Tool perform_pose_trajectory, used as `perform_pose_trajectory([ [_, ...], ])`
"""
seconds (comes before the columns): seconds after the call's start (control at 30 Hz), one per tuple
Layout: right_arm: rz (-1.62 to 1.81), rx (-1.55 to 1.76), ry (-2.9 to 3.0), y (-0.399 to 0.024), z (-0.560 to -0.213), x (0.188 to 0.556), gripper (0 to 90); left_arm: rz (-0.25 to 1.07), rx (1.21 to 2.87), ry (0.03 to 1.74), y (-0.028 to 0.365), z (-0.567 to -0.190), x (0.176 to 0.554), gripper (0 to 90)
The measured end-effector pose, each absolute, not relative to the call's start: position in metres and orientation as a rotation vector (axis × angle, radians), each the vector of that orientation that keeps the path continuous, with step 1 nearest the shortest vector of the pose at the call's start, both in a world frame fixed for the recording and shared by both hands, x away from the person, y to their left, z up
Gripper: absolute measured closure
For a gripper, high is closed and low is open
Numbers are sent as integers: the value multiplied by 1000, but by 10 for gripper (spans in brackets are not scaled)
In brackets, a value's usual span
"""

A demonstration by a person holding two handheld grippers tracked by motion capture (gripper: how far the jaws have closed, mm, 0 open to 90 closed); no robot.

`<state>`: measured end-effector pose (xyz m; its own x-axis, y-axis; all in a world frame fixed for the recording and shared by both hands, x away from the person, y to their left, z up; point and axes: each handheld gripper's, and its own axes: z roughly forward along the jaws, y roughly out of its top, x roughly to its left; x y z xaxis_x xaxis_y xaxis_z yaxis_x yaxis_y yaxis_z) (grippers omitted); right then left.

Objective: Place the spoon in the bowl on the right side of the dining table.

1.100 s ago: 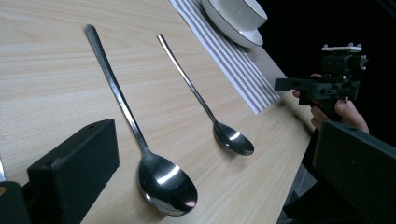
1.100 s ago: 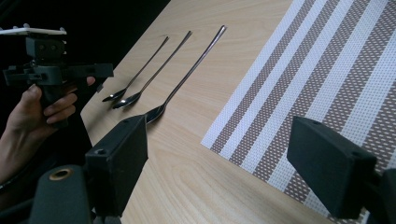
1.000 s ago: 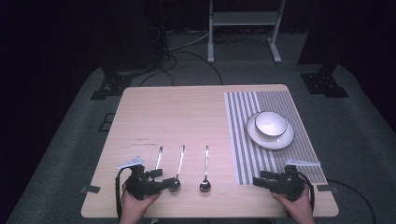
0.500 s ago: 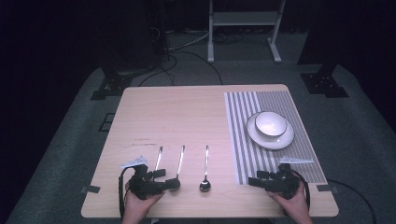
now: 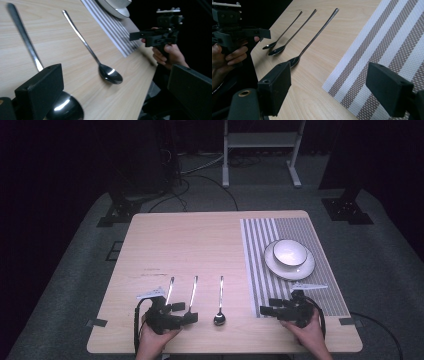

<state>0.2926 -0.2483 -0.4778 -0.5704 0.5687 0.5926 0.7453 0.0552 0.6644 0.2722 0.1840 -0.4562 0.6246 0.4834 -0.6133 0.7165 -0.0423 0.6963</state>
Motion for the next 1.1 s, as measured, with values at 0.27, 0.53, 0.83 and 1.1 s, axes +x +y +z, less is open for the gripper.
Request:
perform_pose_trajectory([
  [0.27,-1537,-1340,-2152,-244,-473,299,191,-321,1691,964,171,-457,273,0],
  [0.53,-1543,-1325,-2152,-240,-467,303,192,-375,1706,931,158,-459,274,0],
  [0.83,-1544,-1318,-2152,-238,-466,307,192,-429,1717,909,144,-463,276,0],
  [1.1,-1529,-1317,-2154,-236,-467,308,192,-484,1738,880,126,-468,274,0],
])
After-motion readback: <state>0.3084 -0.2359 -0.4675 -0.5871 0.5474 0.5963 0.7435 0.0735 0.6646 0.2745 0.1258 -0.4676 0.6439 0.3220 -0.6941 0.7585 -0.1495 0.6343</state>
